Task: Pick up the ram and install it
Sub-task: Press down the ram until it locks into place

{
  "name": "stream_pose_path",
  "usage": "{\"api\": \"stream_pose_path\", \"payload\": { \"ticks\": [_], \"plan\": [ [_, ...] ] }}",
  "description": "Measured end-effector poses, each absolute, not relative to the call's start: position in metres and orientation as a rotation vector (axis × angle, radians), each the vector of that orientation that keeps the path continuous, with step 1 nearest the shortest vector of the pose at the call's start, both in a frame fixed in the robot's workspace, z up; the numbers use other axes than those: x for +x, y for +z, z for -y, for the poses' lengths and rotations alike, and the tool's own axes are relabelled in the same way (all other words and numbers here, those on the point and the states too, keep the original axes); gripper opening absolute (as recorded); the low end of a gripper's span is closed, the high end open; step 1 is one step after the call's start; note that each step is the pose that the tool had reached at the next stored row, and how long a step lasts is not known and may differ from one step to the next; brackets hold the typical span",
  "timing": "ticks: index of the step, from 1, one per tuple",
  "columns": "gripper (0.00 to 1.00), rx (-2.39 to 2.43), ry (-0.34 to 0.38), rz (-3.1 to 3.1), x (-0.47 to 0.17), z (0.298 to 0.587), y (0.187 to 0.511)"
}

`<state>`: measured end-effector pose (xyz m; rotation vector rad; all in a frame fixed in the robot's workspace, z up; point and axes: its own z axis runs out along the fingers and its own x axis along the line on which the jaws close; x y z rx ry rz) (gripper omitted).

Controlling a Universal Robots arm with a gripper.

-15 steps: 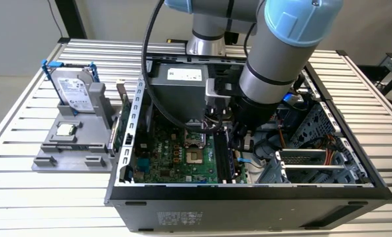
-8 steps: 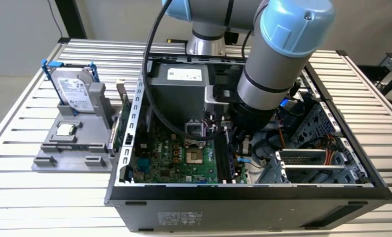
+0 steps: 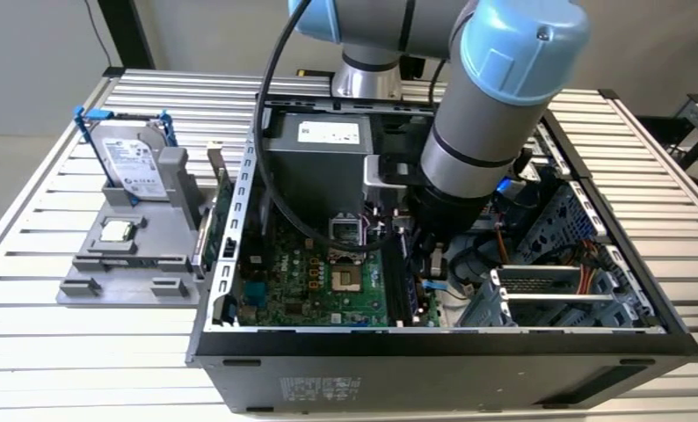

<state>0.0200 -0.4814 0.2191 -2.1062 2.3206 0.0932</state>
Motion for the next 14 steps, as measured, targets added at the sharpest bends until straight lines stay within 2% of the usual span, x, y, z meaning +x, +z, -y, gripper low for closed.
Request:
{"api": "stream_pose_path", "payload": {
  "ticks": [14],
  "plan": [
    [0.0,-2.104,0.098,-2.317,0.02,0.482,0.281]
  ]
}}
